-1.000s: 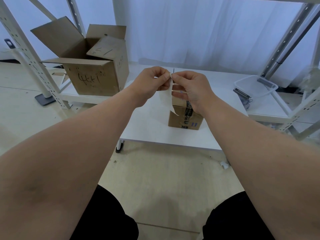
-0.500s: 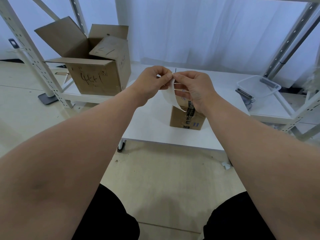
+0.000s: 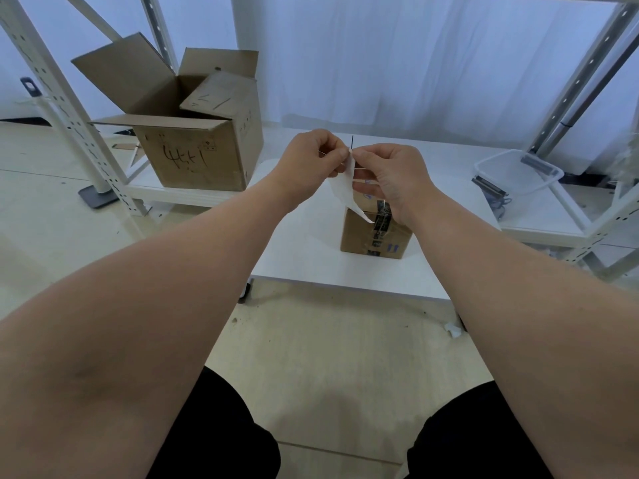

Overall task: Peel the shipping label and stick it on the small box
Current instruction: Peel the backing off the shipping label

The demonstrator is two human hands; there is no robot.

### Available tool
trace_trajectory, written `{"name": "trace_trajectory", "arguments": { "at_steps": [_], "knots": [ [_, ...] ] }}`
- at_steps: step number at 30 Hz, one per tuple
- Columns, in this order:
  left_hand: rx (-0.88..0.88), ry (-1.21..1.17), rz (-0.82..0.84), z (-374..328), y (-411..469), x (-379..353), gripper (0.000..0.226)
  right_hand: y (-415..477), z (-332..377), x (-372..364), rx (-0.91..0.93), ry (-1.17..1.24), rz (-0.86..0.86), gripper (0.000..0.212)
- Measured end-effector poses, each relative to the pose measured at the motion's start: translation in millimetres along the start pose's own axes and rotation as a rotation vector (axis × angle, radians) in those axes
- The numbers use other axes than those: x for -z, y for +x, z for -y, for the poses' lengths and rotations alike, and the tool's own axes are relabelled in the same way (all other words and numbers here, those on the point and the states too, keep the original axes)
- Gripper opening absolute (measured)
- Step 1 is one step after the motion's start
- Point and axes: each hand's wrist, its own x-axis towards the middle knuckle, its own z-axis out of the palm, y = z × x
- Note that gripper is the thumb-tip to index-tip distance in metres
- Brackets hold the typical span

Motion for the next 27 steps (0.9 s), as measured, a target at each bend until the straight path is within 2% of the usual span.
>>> {"name": "trace_trajectory", "arguments": {
  "at_steps": [4, 13, 27],
  "knots": [
    [0.007, -0.028, 0.002, -0.8, -2.1, -0.6, 0.004, 0.3, -1.0, 1.2, 0.019, -0.059, -0.009, 0.011],
    [0.063, -0.061, -0.013, -3.1, -3.4, 1.4, 0.009, -1.1, -3.5, 0.0, 0.073, -0.155, 0.013, 0.011],
    [0.055, -0.025, 0.026, -9.4, -9.5, 2.6, 0.008, -3.4, -1.3, 2.5, 0.072, -0.144, 0.035, 0.012]
  ]
}}
